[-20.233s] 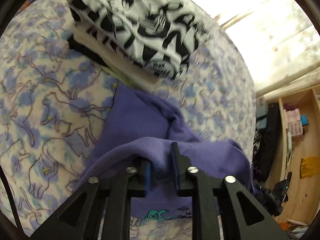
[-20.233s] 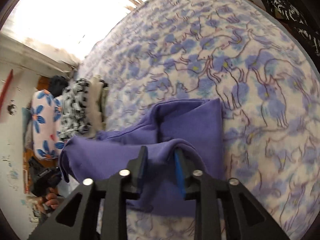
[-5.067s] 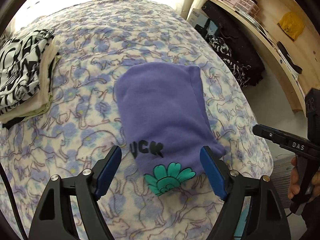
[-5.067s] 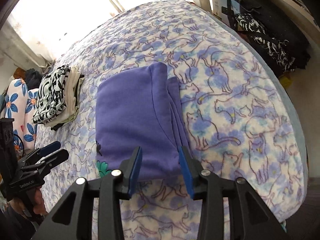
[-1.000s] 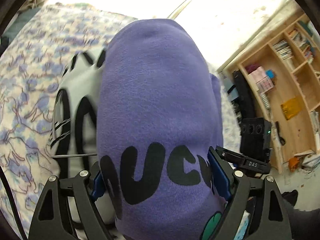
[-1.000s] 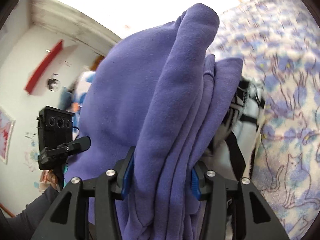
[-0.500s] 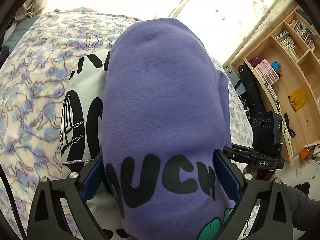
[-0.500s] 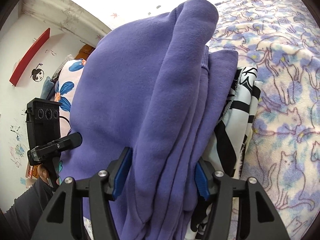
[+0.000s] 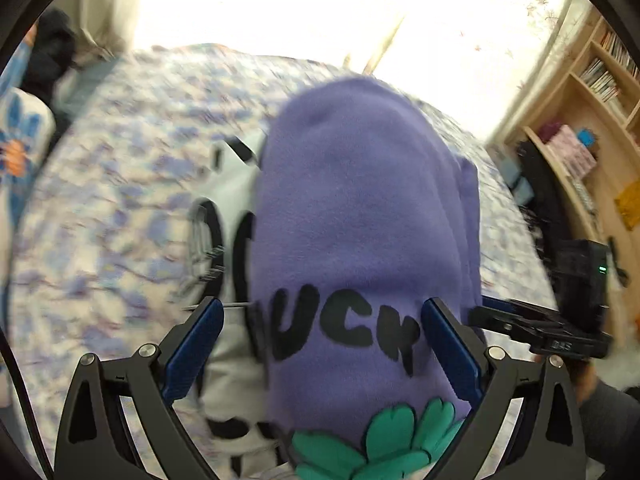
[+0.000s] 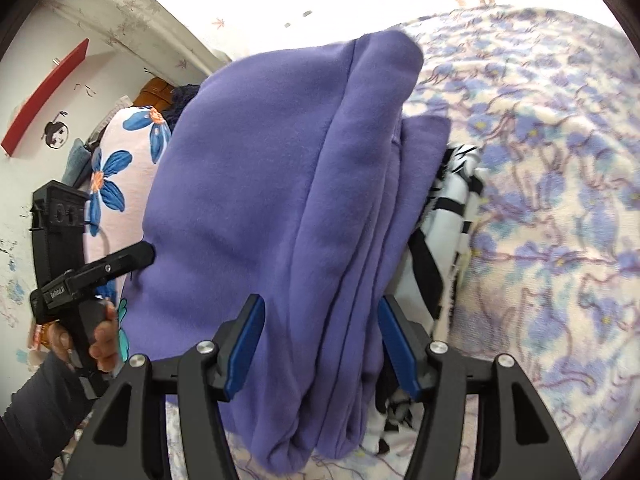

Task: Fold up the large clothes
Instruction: 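Carry the hoodie bundle onto the black-and-white clothes stack with both grippers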

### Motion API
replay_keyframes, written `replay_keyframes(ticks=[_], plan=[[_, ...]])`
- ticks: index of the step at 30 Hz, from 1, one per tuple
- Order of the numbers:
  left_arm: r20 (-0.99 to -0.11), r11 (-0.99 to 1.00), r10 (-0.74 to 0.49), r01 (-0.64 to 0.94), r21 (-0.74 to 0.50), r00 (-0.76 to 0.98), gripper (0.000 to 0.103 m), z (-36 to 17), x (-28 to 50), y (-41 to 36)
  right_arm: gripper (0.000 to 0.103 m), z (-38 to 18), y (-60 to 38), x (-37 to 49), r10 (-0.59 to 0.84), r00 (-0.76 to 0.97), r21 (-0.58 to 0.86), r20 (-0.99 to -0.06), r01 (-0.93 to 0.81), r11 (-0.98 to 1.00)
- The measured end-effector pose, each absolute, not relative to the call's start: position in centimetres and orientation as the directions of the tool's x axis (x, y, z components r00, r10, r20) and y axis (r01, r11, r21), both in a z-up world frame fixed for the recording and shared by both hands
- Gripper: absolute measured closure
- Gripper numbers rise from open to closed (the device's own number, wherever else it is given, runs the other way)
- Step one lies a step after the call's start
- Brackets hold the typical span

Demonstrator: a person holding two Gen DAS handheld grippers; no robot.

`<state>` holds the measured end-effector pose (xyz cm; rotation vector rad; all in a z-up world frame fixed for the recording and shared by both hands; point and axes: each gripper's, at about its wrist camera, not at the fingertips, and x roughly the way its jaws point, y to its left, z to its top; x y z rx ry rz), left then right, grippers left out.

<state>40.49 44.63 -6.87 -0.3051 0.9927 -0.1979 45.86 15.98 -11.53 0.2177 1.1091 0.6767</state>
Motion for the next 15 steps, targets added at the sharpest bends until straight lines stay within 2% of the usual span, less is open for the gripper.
replay_keyframes(ticks=[2, 4, 6, 7, 8, 9, 10, 11, 12, 14, 15], plan=[[-0.791, 0.971, -0.181, -0.021, -0.238, 0.584, 0.004, -5.3, 38.7, 44.4, 0.044, -10.5, 15.9, 44.5, 0.535, 0.320, 0.406, -0.782, -0.389, 0.827], [-0.785, 0.979, -0.130, -0.049, -0.200, 0.606, 0.006, -4.2, 37.1, 44.1, 0.044, -9.2, 16.0, 42.5, 0.505, 0.383, 0.350, -0.774, -0.405, 0.844], [-0.770, 0.980, -0.119, -0.052, -0.194, 0.627, 0.012, -3.4, 35.0, 43.5, 0.044, -7.8, 16.4, 40.6, 0.481, 0.447, 0.291, -0.754, -0.429, 0.855], [-0.762, 0.979, -0.123, -0.048, -0.198, 0.635, 0.028, -3.2, 34.0, 43.2, 0.044, -7.0, 16.8, 39.6, 0.469, 0.482, 0.258, -0.740, -0.441, 0.860], [-0.765, 0.979, -0.133, -0.038, -0.202, 0.630, 0.053, -3.2, 33.3, 42.9, 0.044, -6.4, 17.1, 38.9, 0.458, 0.507, 0.232, -0.731, -0.446, 0.865], [-0.775, 0.977, -0.156, -0.022, -0.214, 0.613, 0.064, -3.4, 32.7, 42.3, 0.046, -5.9, 17.5, 38.2, 0.454, 0.528, 0.217, -0.718, -0.450, 0.866], [-0.790, 0.977, -0.160, -0.021, -0.214, 0.591, 0.081, -3.7, 32.3, 41.8, 0.050, -5.5, 17.8, 37.6, 0.464, 0.540, 0.218, -0.702, -0.457, 0.862], [-0.802, 0.978, -0.157, -0.024, -0.208, 0.576, 0.085, -4.2, 32.0, 41.3, 0.061, -5.4, 18.2, 37.3, 0.484, 0.530, 0.234, -0.696, -0.470, 0.851], [-0.799, 0.980, -0.153, -0.017, -0.199, 0.582, 0.085, -4.5, 31.6, 40.9, 0.075, -5.6, 18.8, 37.1, 0.501, 0.508, 0.247, -0.700, -0.486, 0.838], [-0.796, 0.984, -0.131, -0.019, -0.175, 0.591, 0.085, -4.9, 31.5, 40.4, 0.088, -6.5, 20.2, 37.3, 0.505, 0.464, 0.245, -0.728, -0.512, 0.824], [-0.800, 0.984, -0.130, -0.025, -0.178, 0.586, 0.085, -5.2, 31.7, 40.3, 0.088, -7.5, 21.0, 37.4, 0.488, 0.444, 0.232, -0.751, -0.514, 0.826]])
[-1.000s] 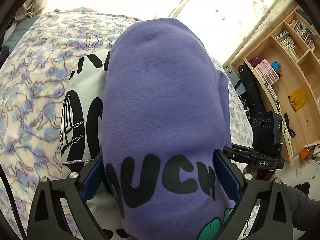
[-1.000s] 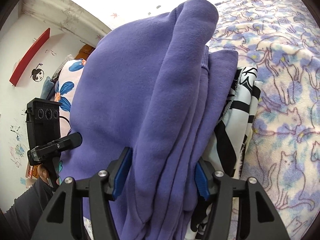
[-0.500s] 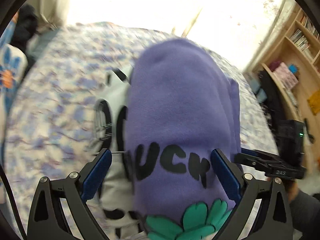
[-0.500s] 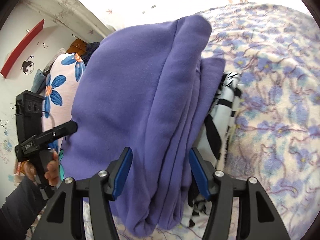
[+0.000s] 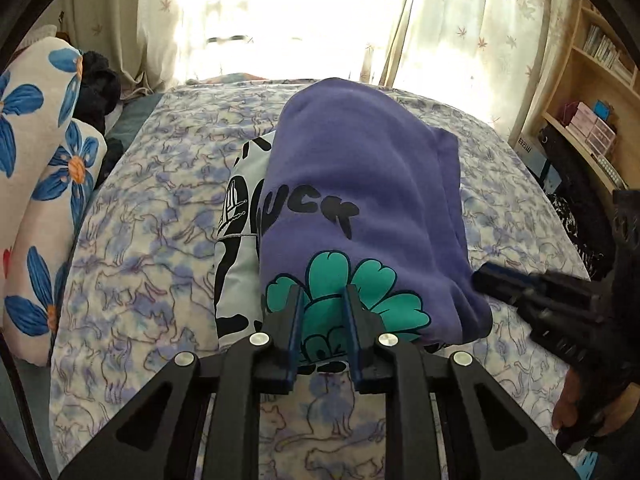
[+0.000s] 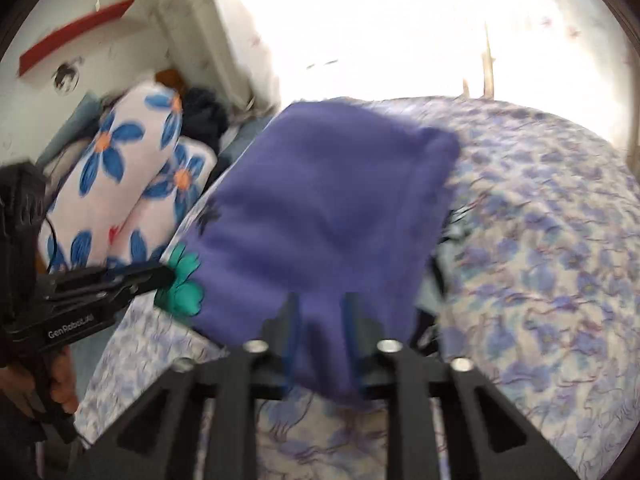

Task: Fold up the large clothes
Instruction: 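Carry the hoodie bundle onto the black-and-white clothes stack with both grippers, then open both grippers and pull them back from the stack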

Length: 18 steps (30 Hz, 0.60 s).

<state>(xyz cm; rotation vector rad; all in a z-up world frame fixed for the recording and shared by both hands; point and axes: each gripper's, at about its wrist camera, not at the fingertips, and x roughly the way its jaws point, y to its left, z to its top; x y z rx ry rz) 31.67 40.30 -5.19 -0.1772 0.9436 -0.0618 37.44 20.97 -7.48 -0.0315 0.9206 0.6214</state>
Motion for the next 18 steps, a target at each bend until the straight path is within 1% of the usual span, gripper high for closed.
replay_keyframes(ticks=[1, 3, 4, 5, 9, 12, 13, 14, 16, 18], plan=[[-0.803, 0.984, -0.128, -0.029, -0.178, 0.582, 0.085, -5.4, 31.9, 40.4, 0.088, -8.2, 21.4, 37.6, 0.471, 0.428, 0.222, -0.771, -0.512, 0.830], [-0.820, 0.986, -0.113, -0.039, -0.162, 0.561, 0.085, -5.8, 32.3, 40.2, 0.089, -10.9, 22.1, 38.4, 0.389, 0.382, 0.180, -0.838, -0.480, 0.859], [-0.836, 0.987, -0.110, -0.041, -0.157, 0.537, 0.085, -6.3, 32.6, 40.1, 0.092, -11.8, 22.1, 38.7, 0.383, 0.370, 0.185, -0.847, -0.471, 0.863], [-0.847, 0.987, -0.109, -0.042, -0.153, 0.520, 0.085, -6.6, 32.8, 40.0, 0.094, -12.5, 22.0, 39.0, 0.385, 0.357, 0.199, -0.851, -0.458, 0.866], [-0.862, 0.993, -0.070, -0.045, -0.107, 0.501, 0.085, -7.0, 32.7, 39.1, 0.094, -12.7, 22.1, 39.1, 0.372, 0.336, 0.200, -0.865, -0.448, 0.871], [-0.870, 0.988, -0.073, -0.083, -0.129, 0.488, 0.084, -6.5, 32.7, 39.4, 0.094, -11.4, 21.4, 38.3, 0.384, 0.325, 0.213, -0.864, -0.455, 0.865], [-0.874, 0.988, -0.063, -0.093, -0.122, 0.482, 0.080, -6.2, 32.5, 39.3, 0.094, -11.0, 21.1, 38.0, 0.391, 0.321, 0.220, -0.863, -0.458, 0.861], [-0.881, 0.988, -0.053, -0.106, -0.116, 0.470, 0.073, -5.9, 32.2, 39.1, 0.094, -10.2, 20.5, 37.4, 0.398, 0.323, 0.223, -0.859, -0.464, 0.857], [-0.889, 0.985, -0.069, -0.112, -0.134, 0.453, 0.065, -5.4, 31.3, 38.4, 0.093, -8.7, 19.4, 36.3, 0.400, 0.335, 0.215, -0.853, -0.474, 0.854], [-0.891, 0.985, -0.075, -0.107, -0.137, 0.447, 0.064, -4.6, 29.8, 37.3, 0.093, -6.9, 17.9, 34.7, 0.415, 0.340, 0.220, -0.844, -0.486, 0.846]])
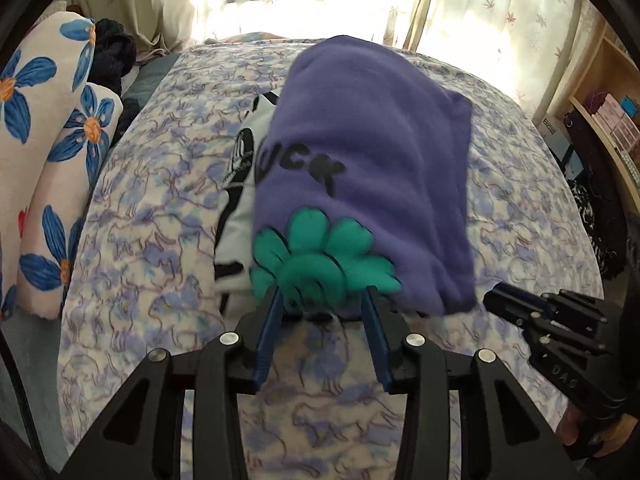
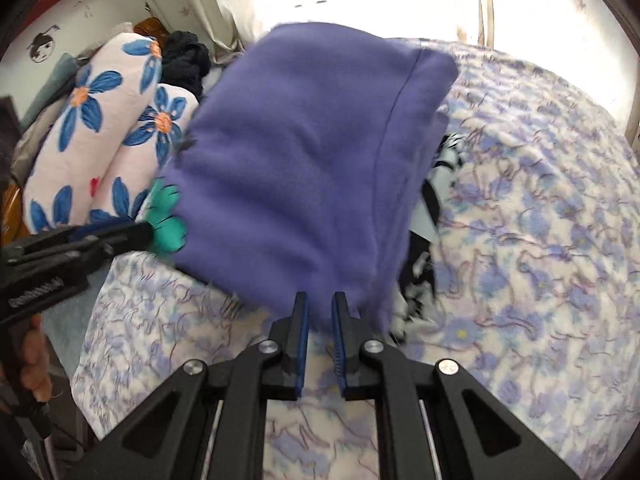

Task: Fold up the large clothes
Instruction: 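Open both grippers and pull them back from the stack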

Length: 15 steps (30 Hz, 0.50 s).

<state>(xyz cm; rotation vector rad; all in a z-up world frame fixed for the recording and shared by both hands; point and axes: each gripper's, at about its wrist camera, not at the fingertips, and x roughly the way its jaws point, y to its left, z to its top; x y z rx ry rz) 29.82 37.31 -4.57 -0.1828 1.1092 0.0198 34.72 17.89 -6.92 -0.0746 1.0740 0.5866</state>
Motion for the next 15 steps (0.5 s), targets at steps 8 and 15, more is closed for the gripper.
replay_keyframes(ticks=[8, 15], plan=[[-0.881, 0.979, -0.105, -0.108, -0.173, 0.461, 0.046, 1.6, 19.2, 30.2, 0.090, -0.2, 9.5, 26.0, 0.470, 0.304, 0.279, -0.828, -0.503, 0.818], [-0.876, 0.960, -0.132, -0.160, -0.230, 0.464, 0.034, 6.0, 9.3, 24.5, 0.090, 3.8, 1.9, 17.7, 0.485, 0.286, 0.280, -0.827, -0.538, 0.795]])
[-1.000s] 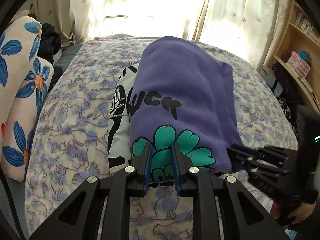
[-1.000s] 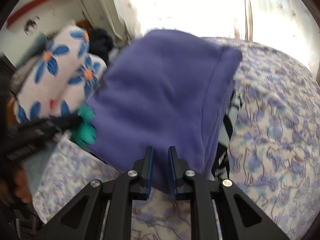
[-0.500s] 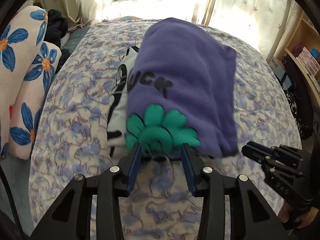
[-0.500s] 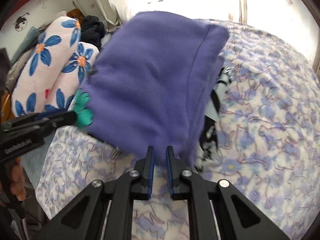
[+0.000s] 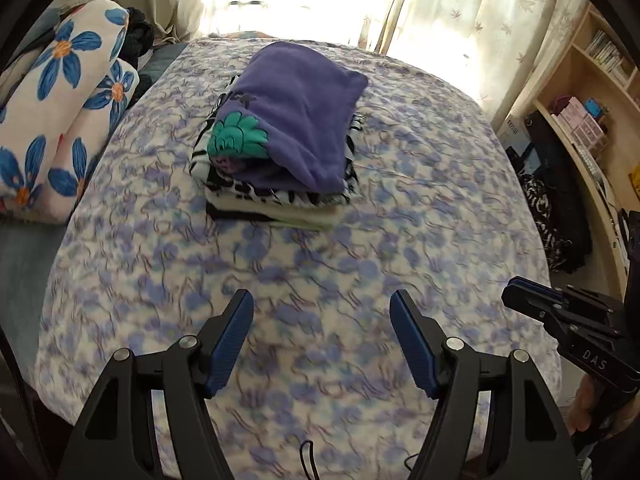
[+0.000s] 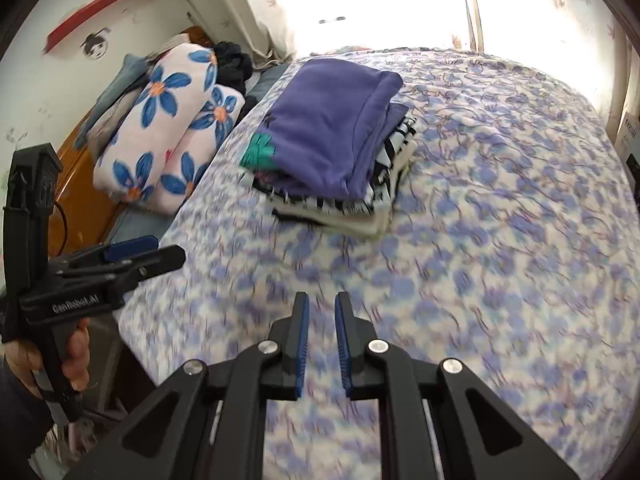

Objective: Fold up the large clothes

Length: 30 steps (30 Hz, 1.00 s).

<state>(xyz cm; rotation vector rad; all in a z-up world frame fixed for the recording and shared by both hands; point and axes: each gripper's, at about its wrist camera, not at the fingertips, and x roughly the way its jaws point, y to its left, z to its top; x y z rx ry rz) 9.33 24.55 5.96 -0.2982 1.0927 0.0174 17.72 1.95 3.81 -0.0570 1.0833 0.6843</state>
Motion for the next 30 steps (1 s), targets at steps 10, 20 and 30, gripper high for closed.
replay_keyframes(ticks=[10, 20, 30], plan=[[-0.873, 0.948, -0.147, -0.186, -0.259, 0.465, 0.033, 7.5, -1.0, 17.0, 0.090, 4.1, -5.9, 10.2, 0.468, 0.272, 0.289, -0.841, -0.504, 0.814], [-0.887, 0.942, -0.165, -0.198, -0.271, 0.431, 0.027, 6.8, -6.3, 12.4, 0.090, 3.8, -10.0, 5.0, 0.430, 0.314, 0.236, -0.847, -0.502, 0.832], [-0.887, 0.964, -0.066, -0.199, -0.175, 0.458, 0.020, 4.4, -7.5, 8.1, 0.073, 1.6, -11.6, 3.0, 0.373, 0.351, 0.254, -0.859, -0.340, 0.905]])
